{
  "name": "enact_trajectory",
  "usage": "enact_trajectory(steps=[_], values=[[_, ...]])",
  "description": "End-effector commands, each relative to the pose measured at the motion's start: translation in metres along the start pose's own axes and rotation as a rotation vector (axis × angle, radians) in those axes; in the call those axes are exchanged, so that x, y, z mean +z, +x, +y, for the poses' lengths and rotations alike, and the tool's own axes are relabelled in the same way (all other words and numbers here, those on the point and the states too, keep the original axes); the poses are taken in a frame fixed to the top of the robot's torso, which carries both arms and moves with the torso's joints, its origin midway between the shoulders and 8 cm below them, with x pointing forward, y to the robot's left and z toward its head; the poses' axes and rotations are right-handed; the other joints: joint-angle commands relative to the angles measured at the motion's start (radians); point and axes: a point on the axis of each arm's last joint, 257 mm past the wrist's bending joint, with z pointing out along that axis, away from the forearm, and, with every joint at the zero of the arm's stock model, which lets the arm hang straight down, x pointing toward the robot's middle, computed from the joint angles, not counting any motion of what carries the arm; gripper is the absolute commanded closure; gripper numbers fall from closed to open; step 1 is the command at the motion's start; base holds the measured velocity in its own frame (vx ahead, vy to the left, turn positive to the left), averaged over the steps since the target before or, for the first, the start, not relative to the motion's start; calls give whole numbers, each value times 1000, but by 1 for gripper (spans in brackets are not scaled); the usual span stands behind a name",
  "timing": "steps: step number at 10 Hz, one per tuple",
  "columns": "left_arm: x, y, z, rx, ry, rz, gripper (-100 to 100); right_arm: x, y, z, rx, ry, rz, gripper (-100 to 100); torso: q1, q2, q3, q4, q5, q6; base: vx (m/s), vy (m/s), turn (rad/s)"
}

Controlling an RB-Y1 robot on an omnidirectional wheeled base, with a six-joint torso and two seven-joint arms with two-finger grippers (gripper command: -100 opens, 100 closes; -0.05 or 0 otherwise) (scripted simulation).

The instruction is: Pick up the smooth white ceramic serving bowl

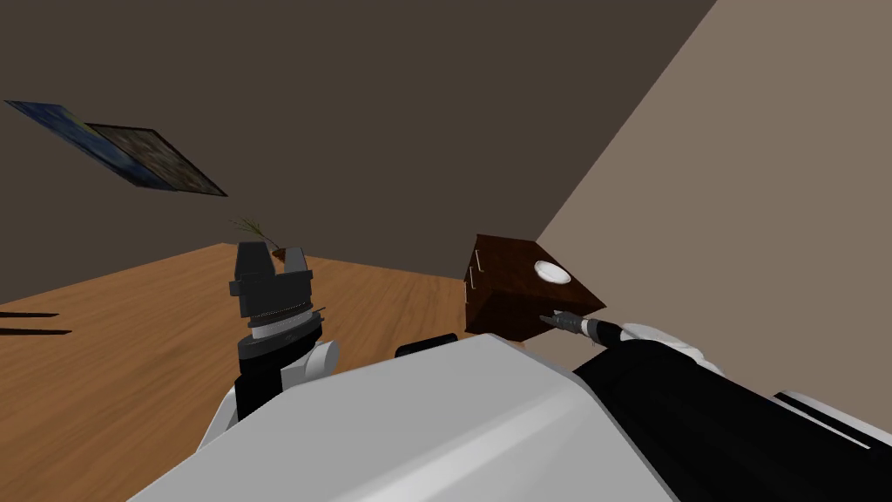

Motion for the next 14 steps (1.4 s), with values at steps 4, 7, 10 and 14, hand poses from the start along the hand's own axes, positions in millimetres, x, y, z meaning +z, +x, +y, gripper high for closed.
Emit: enact_trajectory(steps=[4, 7, 10, 14], values=[[0, 0, 0, 0, 0, 0, 0, -32, 11, -51, -55, 89, 99, -100, 1, -1, 0, 0, 0, -1, 19, 37, 103], [0, 0, 0, 0, 0, 0, 0, -58, 7, -87, -105, 147, 163, -100, -1, 0, 0, 0, 0, 0, 19, 23, 110], [0, 0, 0, 0, 0, 0, 0, -72, 6, -104, -121, 179, 193, -100, -2, 1, 0, 0, -1, 0, 12, 10, 67], [0, 0, 0, 0, 0, 0, 0, -102, 8, -134, -135, 245, 251, -100, -2, -2, -1, 0, -1, -1, 31, -1, 106]])
